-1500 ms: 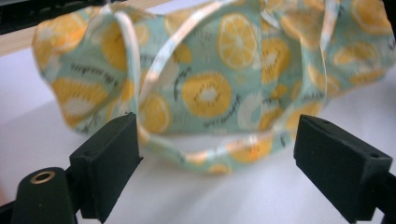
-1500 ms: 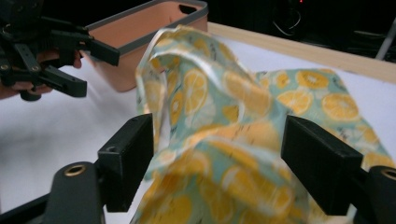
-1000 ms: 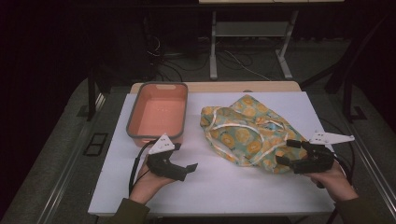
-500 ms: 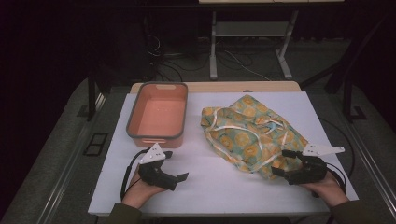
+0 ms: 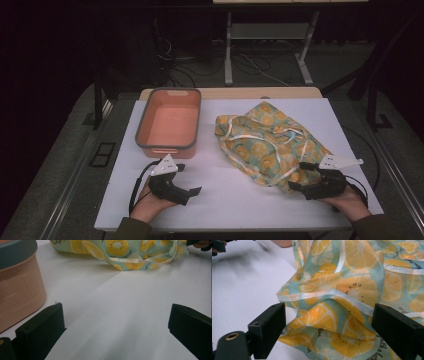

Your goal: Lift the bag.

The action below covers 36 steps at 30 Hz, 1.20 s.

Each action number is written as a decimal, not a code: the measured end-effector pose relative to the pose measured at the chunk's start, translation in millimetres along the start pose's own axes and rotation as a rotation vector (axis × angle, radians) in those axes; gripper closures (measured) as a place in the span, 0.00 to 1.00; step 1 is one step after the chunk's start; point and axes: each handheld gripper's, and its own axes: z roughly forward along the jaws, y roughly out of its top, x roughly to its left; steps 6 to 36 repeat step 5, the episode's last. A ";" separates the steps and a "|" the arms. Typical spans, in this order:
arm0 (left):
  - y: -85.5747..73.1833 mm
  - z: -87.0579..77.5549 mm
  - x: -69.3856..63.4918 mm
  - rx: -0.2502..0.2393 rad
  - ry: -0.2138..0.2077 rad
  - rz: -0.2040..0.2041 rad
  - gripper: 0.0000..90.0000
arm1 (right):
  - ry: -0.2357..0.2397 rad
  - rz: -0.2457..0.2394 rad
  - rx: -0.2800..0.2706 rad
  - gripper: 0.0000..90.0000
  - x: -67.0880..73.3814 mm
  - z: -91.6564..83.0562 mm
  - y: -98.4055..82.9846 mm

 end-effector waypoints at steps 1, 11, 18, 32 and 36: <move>0.1 0.1 -0.2 -0.001 0.000 0.000 0.00 | 0.000 0.001 -0.001 0.13 -0.1 -0.2 0.1; 0.5 0.2 -0.3 0.000 -0.005 0.000 0.00 | 0.001 0.001 0.000 0.13 -0.3 -0.2 0.1; 0.5 0.2 -0.3 0.000 -0.005 0.000 0.00 | 0.001 0.001 0.000 0.13 -0.3 -0.2 0.1; 0.5 0.2 -0.3 0.000 -0.005 0.000 0.00 | 0.001 0.001 0.000 0.13 -0.3 -0.2 0.1; 0.5 0.2 -0.3 0.000 -0.005 0.000 0.00 | 0.001 0.001 0.000 0.13 -0.3 -0.2 0.1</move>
